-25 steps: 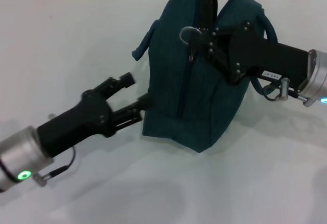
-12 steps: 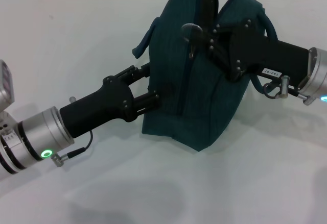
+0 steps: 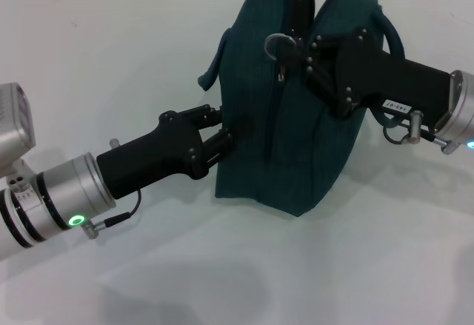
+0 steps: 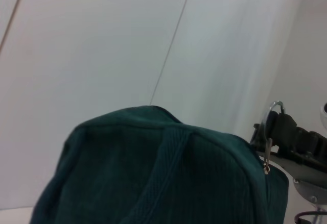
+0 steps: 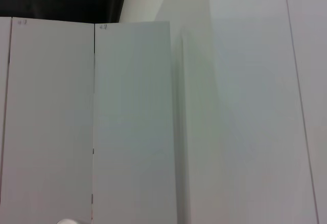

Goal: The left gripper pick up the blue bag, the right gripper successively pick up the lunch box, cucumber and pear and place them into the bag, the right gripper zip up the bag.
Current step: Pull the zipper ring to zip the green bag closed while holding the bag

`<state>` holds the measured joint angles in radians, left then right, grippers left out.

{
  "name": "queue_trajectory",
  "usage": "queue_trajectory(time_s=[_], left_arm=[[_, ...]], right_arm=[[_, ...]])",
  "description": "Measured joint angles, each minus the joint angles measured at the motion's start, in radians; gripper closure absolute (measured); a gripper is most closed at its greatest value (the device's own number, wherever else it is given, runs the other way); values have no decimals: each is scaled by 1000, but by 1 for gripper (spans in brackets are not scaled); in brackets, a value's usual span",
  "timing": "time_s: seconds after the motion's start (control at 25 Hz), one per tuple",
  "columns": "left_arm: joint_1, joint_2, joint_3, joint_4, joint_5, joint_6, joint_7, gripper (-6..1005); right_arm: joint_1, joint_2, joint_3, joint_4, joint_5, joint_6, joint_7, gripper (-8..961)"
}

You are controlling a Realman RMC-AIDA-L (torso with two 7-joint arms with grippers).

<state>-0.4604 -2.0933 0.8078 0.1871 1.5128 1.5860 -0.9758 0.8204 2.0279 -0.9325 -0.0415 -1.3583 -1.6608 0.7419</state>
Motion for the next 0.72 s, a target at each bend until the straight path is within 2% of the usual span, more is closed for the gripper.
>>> queue_trajectory(time_s=[0.2, 0.48, 0.72], left_arm=[[-8, -1, 2, 0, 0, 1, -5, 706], [-10, 1, 2, 4, 6, 1, -6, 750], [-5, 4, 5, 7, 32, 0, -2, 798]], right_arm=[[-2, 0, 0, 1, 0, -1, 0, 944], [-3, 0, 0, 1, 15, -18, 1, 944], [-32, 0, 0, -18, 109, -81, 34, 943]])
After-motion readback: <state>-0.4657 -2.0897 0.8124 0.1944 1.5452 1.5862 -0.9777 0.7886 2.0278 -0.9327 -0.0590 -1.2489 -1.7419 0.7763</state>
